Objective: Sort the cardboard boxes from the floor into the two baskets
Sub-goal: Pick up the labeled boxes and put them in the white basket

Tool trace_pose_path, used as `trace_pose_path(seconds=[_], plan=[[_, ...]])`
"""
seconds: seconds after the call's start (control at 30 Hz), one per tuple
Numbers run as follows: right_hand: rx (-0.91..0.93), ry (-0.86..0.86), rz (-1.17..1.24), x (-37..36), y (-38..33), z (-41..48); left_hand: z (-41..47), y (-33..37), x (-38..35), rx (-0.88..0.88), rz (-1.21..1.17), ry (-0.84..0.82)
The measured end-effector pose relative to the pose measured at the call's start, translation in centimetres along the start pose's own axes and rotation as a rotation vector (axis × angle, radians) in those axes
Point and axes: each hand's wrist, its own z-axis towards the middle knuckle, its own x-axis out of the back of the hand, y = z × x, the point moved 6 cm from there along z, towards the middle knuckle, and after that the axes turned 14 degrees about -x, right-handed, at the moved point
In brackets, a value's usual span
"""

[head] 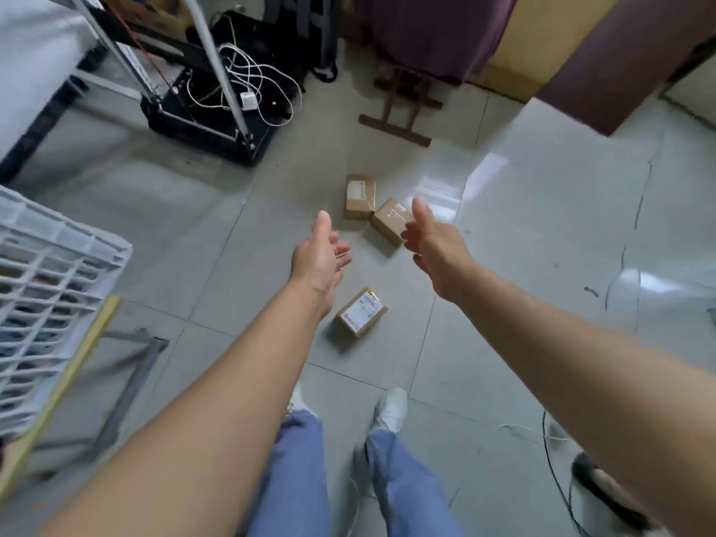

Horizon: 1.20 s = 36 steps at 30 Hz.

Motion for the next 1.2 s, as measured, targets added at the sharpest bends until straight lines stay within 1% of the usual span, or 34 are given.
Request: trace_pose_path(seconds=[0.27, 0.53, 0.7, 0.8, 0.9, 1.0, 1.1, 1.2], plan=[[-0.122, 0.01, -0.088, -3.6, 9.2, 15.6, 10.4, -14.9, 2.0, 0.177, 0.056, 0.103], [-0.193, 0.03, -0.231, -7.8, 19.9, 30.4, 20.2, -31.4, 3.8, 0.323, 0.193, 0.176], [-0.207, 0.047, -0.29, -9.3, 25.4, 38.4, 25.1, -39.7, 4.4, 0.425, 0.198, 0.228], [-0.211, 0.053, -0.328, -10.3, 27.9, 42.9, 27.6, -43.7, 4.4, 0.472, 0.128, 0.233], [-0.237, 0.026, -0.345, -11.7, 30.1, 46.5, 29.3, -46.5, 4.2, 0.531, 0.057, 0.215], [-0.277, -0.018, -0.362, -12.7, 31.3, 47.9, 30.7, -47.9, 3.7, 0.556, -0.025, 0.175], [-0.281, -0.013, -0.338, -12.9, 30.5, 47.1, 30.6, -46.8, 3.9, 0.549, -0.015, 0.192], [-0.266, -0.025, -0.286, -13.1, 27.8, 44.3, 29.1, -42.9, 4.5, 0.512, -0.012, 0.237]])
